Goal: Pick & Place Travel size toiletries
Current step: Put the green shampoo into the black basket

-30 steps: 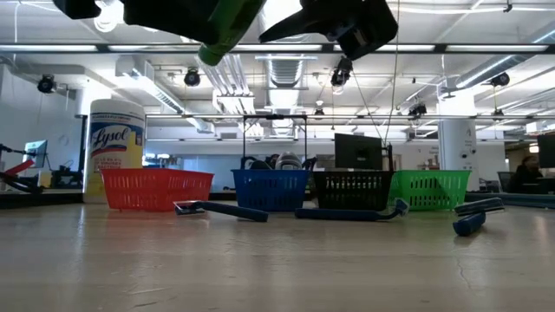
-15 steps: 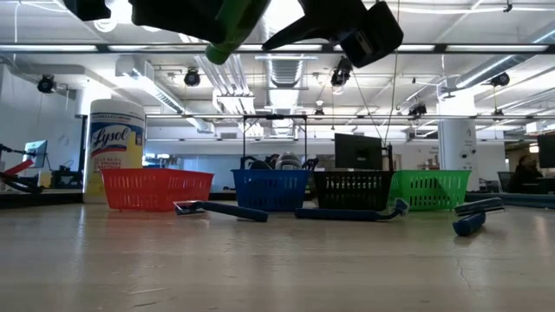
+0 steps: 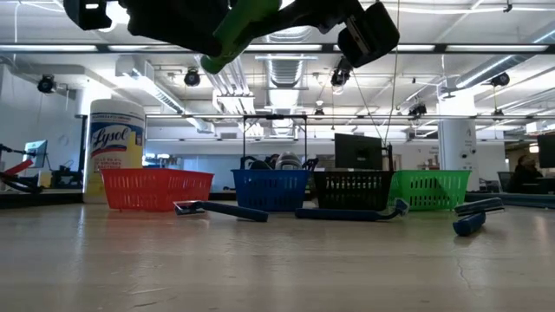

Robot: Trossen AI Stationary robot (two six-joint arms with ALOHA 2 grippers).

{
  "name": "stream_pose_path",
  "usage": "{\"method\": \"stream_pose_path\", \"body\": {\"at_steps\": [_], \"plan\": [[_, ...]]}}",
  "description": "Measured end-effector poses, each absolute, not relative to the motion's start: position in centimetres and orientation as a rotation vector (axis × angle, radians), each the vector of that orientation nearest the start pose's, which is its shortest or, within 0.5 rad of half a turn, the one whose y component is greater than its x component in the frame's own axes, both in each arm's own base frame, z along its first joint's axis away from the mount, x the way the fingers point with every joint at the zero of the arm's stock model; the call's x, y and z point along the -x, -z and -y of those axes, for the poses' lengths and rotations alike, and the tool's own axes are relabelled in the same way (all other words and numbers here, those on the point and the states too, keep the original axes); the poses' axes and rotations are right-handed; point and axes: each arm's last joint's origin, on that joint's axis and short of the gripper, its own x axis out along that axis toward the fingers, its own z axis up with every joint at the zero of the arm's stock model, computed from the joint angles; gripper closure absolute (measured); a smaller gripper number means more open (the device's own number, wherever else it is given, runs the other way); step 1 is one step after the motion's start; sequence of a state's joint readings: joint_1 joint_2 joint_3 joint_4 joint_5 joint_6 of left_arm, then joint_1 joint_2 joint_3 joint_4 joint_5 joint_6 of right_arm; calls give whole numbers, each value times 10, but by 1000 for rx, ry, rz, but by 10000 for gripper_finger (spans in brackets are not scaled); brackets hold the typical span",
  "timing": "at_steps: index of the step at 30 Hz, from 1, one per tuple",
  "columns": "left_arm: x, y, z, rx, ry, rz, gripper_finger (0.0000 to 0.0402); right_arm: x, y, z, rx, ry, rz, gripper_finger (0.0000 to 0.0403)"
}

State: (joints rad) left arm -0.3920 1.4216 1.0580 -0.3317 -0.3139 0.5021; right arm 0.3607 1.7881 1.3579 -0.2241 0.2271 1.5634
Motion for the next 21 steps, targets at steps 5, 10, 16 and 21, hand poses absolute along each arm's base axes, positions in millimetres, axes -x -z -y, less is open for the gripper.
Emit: {"method": "stream_pose_path", "body": {"at_steps": [5, 10, 16, 21], "plan": [[-284, -272, 108, -648, 206, -633, 187, -376, -255, -136, -1286, 374, -590, 315], [-277, -270, 103, -603, 87, -719, 172, -371, -251, -141, -1258, 414, -606, 302], [-256, -268, 92, -439, -110, -867, 172, -348, -244, -144, -1204, 635, -663, 295], [-246, -264, 88, -282, -205, -937, 172, -326, -248, -125, -1118, 868, -667, 305]]}}
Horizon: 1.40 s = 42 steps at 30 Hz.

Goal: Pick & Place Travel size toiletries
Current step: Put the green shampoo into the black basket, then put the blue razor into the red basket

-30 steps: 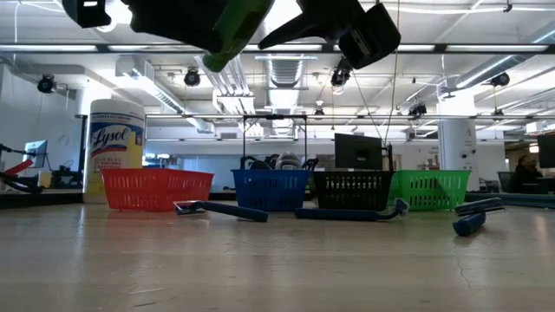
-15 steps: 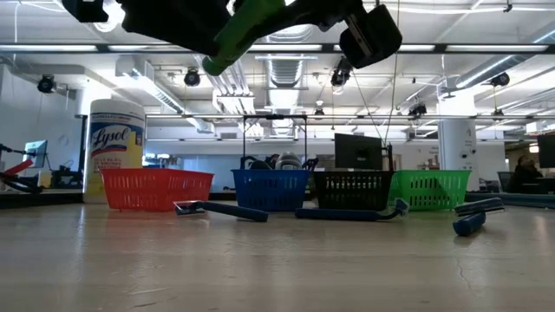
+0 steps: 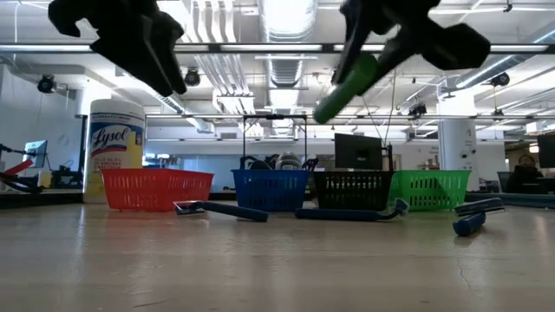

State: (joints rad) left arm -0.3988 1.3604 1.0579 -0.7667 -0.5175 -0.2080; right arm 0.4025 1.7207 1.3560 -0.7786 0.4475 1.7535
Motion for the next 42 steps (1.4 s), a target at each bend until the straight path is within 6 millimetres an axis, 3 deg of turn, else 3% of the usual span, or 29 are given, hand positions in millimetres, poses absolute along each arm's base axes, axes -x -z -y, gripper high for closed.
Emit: {"method": "stream_pose_path", "body": {"at_steps": [5, 12, 16, 20, 27, 31, 37, 42], "plan": [[-241, -256, 86, -227, -248, -987, 172, -317, -243, -82, -1067, 998, -685, 305], [-237, -245, 79, -110, -135, -1118, 172, -319, -216, -18, -1066, 1044, -764, 300], [-235, -245, 72, -94, -144, -1153, 172, -319, -208, 1, -1085, 1057, -751, 294], [-231, -247, 69, -89, -121, -1176, 172, -316, -203, 7, -1076, 1082, -754, 272], [-226, -255, 67, -132, -17, -1164, 172, -314, -199, 6, -1025, 1071, -779, 200], [-226, -255, 65, -157, 22, -1175, 172, -317, -206, -6, -995, 1024, -794, 156], [-230, -255, 63, -132, 108, -1161, 172, -322, -228, -54, -954, 867, -812, 110], [-249, -263, 71, -230, 258, -944, 172, -309, -232, -98, -1037, 859, -854, 91]]}}
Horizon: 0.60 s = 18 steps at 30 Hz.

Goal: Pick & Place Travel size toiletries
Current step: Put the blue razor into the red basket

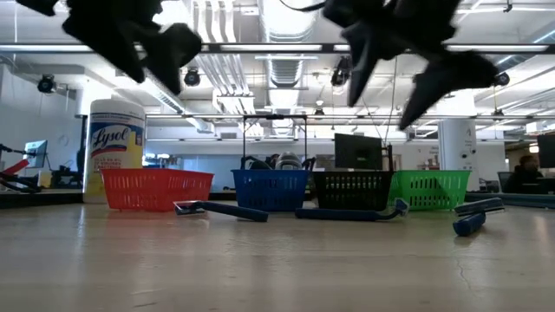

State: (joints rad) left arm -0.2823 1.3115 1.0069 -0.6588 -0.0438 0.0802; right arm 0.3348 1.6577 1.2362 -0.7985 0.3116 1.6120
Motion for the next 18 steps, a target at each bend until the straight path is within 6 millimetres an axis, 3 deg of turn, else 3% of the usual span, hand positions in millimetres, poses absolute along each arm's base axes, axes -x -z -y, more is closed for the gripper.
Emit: {"method": "stream_pose_path", "body": {"at_steps": [4, 9, 14, 18], "plan": [[-269, -255, 77, -341, 345, -858, 172, -293, -226, -128, -1076, 872, -876, 83], [-291, -220, 74, -418, 368, -954, 172, -277, -223, -153, -1098, 874, -870, 76], [-310, -192, 63, -458, 352, -1054, 172, -270, -223, -165, -1112, 874, -842, 74], [-324, -187, 58, -457, 317, -1071, 172, -269, -223, -166, -1109, 869, -843, 83]]}}
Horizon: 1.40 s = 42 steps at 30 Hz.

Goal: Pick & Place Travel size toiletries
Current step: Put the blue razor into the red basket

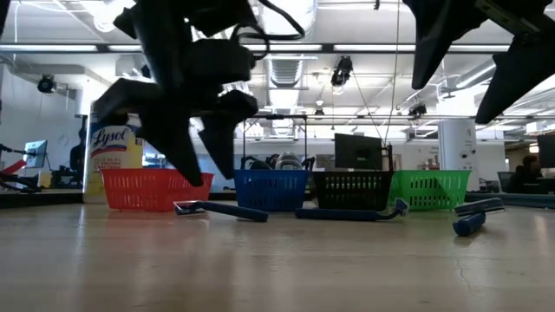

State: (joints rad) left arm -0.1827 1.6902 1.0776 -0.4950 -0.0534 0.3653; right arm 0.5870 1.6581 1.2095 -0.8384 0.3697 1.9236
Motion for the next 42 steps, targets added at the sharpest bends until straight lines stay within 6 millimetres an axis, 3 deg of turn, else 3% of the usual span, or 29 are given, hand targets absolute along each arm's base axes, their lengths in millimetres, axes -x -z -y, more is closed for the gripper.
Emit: {"method": "stream_pose_path", "body": {"at_steps": [13, 27, 35, 42], "plan": [[-341, -161, 40, -464, 344, -1229, 191, -268, -223, -167, -1101, 873, -848, 113], [-340, -159, 29, -516, 392, -1231, 319, -267, -223, -166, -1099, 884, -851, 119], [-336, -153, 29, -536, 410, -1235, 330, -268, -223, -166, -1126, 892, -840, 147], [-339, -168, 30, -448, 337, -1215, 367, -277, -227, -172, -1161, 786, -791, 168]]}}
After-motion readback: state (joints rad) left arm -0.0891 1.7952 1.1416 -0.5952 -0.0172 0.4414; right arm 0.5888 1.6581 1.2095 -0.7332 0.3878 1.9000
